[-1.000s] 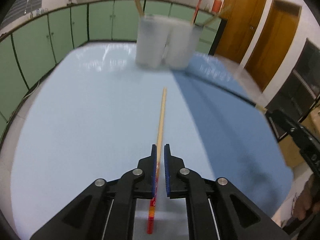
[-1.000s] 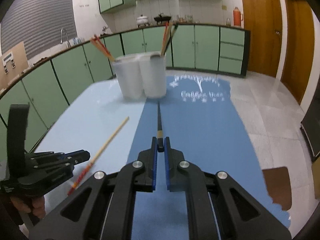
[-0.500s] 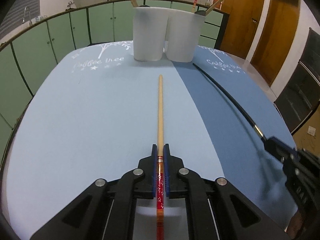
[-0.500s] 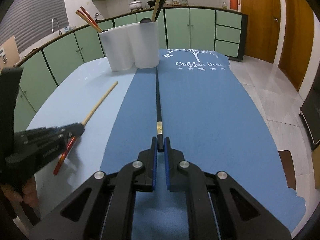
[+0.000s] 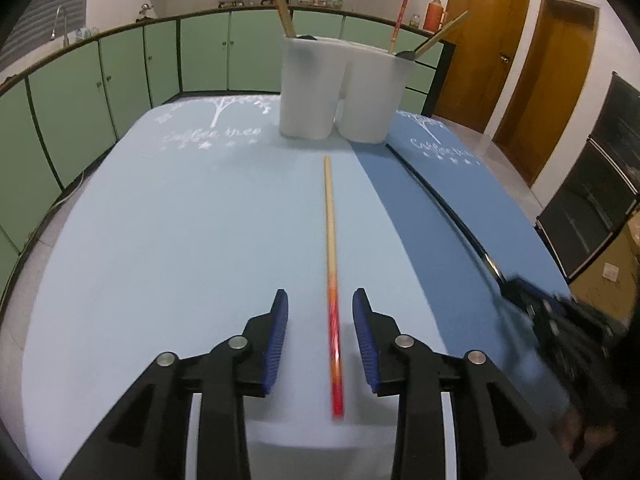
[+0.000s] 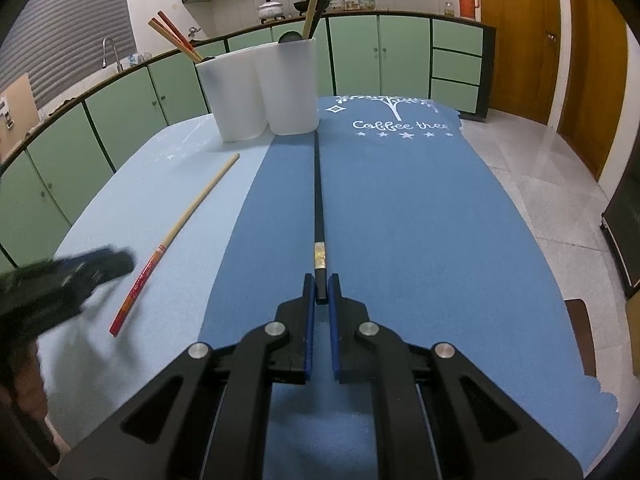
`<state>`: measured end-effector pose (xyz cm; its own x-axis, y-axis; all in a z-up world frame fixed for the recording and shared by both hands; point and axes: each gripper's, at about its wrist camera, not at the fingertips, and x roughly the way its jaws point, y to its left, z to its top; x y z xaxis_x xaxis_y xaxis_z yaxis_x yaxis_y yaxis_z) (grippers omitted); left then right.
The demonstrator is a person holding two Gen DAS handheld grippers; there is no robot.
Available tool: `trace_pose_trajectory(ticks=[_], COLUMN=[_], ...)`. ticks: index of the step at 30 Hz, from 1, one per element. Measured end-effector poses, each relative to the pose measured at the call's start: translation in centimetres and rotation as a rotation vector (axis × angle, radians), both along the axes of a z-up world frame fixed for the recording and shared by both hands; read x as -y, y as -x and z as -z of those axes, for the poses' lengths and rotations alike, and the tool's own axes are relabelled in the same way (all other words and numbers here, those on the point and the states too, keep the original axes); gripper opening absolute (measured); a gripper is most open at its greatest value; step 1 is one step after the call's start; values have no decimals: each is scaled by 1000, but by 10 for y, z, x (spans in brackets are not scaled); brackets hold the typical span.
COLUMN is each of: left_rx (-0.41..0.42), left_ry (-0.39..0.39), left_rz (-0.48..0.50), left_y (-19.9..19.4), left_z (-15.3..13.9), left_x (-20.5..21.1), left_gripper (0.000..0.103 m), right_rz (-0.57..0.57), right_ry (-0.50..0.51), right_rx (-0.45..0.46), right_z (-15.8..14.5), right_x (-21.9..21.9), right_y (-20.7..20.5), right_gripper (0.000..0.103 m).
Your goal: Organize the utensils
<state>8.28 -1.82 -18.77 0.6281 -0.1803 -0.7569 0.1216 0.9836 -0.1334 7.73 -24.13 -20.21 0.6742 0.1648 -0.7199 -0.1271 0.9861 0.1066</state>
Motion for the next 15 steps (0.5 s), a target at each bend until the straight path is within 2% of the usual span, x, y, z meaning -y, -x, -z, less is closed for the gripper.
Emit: trace_pose_trajectory(ticks=[5, 15], left_rx=[-21, -13], left_ry=[-16, -23], left_rz=[21, 10], left_y=[31, 32], left_z=[7, 15], left_x=[1, 8], left_gripper=[34, 34], right_rz=[5, 10], right_ry=[-16, -22], right_rx=[-6, -8], right_z=[4, 4], right_x=[1, 1], right_y=[2, 2], right_gripper=[6, 6])
